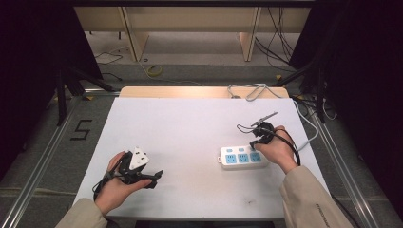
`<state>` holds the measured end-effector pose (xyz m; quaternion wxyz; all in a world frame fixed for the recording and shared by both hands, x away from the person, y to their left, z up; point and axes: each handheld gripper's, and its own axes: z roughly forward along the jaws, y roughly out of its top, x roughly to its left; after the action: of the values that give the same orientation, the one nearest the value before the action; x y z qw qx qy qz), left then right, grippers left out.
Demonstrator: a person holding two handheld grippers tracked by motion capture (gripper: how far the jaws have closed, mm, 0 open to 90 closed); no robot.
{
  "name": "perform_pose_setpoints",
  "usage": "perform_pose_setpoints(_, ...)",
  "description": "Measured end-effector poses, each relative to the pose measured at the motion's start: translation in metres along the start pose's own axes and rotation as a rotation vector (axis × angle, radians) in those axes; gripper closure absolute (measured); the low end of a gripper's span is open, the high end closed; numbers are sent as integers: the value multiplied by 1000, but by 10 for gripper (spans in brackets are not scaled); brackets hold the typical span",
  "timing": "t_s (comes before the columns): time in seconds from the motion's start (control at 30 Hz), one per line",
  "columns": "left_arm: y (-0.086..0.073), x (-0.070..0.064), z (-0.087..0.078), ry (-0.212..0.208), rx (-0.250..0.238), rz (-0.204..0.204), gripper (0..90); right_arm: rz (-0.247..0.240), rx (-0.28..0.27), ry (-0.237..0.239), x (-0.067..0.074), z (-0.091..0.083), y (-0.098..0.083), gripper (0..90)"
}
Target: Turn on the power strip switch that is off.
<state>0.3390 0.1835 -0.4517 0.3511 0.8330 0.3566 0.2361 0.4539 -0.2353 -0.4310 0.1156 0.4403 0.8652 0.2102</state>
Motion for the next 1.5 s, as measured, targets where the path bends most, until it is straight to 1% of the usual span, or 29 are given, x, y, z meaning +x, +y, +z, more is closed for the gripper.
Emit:
perform_pose_setpoints(0.5,0,0,0,-2,-2,-1,143,-9,7,-8,2,2,1,900)
perform_pose_setpoints(0.8,0,0,0,-3,-1,-3,143,-5,11,-3,2,2,1,900)
perform_pose_setpoints(1.13,0,0,0,-2,0,-1,143,-7,17,-17,3,2,0,900)
perform_pose_setpoints(1.5,0,0,0,-1,-2,-3,143,8,18,-11,2,3,0,900)
